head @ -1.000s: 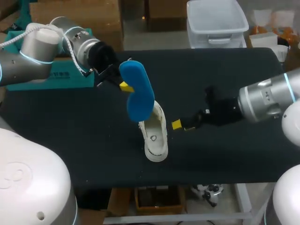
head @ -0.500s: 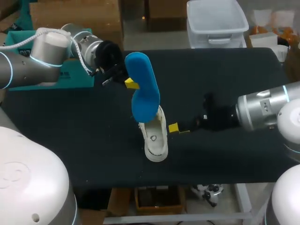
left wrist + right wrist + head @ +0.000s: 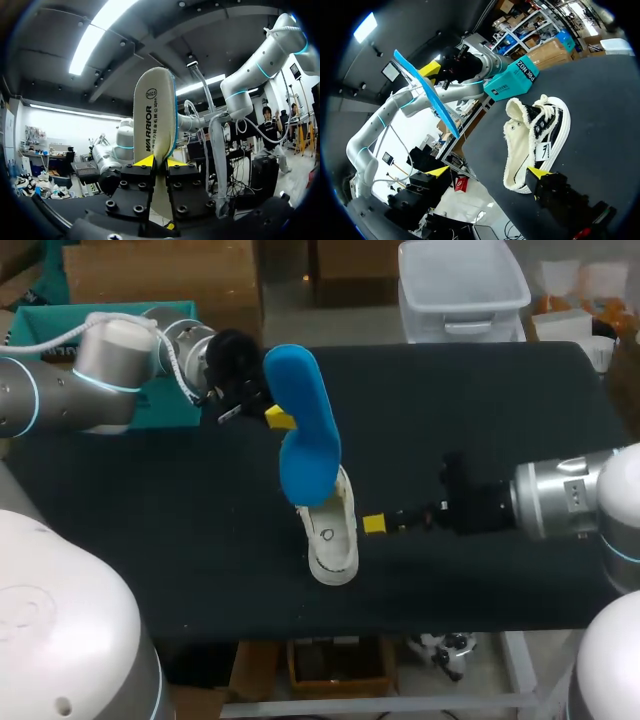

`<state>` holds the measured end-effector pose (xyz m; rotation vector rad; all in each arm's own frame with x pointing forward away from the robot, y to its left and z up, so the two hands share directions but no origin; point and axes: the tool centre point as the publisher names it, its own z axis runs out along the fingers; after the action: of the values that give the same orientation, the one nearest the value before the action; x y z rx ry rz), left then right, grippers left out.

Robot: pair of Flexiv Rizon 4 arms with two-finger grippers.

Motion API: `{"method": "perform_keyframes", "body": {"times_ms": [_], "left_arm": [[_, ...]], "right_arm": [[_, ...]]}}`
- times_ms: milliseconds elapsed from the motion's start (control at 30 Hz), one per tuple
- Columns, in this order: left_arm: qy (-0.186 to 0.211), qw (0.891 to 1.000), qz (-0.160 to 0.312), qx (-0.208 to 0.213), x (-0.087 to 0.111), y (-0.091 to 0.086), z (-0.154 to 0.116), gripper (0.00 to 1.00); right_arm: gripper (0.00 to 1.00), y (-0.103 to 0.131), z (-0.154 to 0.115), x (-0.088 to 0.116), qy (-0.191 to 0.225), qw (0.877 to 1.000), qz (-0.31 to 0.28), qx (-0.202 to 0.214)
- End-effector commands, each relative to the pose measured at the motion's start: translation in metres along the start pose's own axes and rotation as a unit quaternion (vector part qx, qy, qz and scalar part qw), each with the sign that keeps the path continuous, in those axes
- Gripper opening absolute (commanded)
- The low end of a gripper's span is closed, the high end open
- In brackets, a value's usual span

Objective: Open the shoe tongue, take the insole out of the shoe, put the insole back into the shoe, and pack the shoe into the shoebox

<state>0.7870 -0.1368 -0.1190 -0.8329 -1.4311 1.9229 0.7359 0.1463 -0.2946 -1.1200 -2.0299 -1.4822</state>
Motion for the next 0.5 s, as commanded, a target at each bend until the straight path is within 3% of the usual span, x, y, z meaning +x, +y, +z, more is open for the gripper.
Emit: {"method": "perform_keyframes", "body": {"times_ms": [33, 200, 500], "left_arm": [[0.003, 1.000, -0.003, 0.016, -0.003, 0.001, -0.003, 0.00], [-0.002, 1.000, -0.008, 0.019, -0.005, -0.009, 0.002, 0.00], [-0.001, 1.000, -0.010, 0.011, -0.009, -0.012, 0.002, 0.00]], "right_arm": [[1.00, -0.002, -0.001, -0.002, 0.003, 1.000, 0.000, -0.002], [1.00, -0.002, 0.000, -0.002, 0.001, 1.000, -0.007, 0.002], [1.00, -0.003, 0.000, -0.002, -0.003, 1.000, -0.010, 0.004]]}}
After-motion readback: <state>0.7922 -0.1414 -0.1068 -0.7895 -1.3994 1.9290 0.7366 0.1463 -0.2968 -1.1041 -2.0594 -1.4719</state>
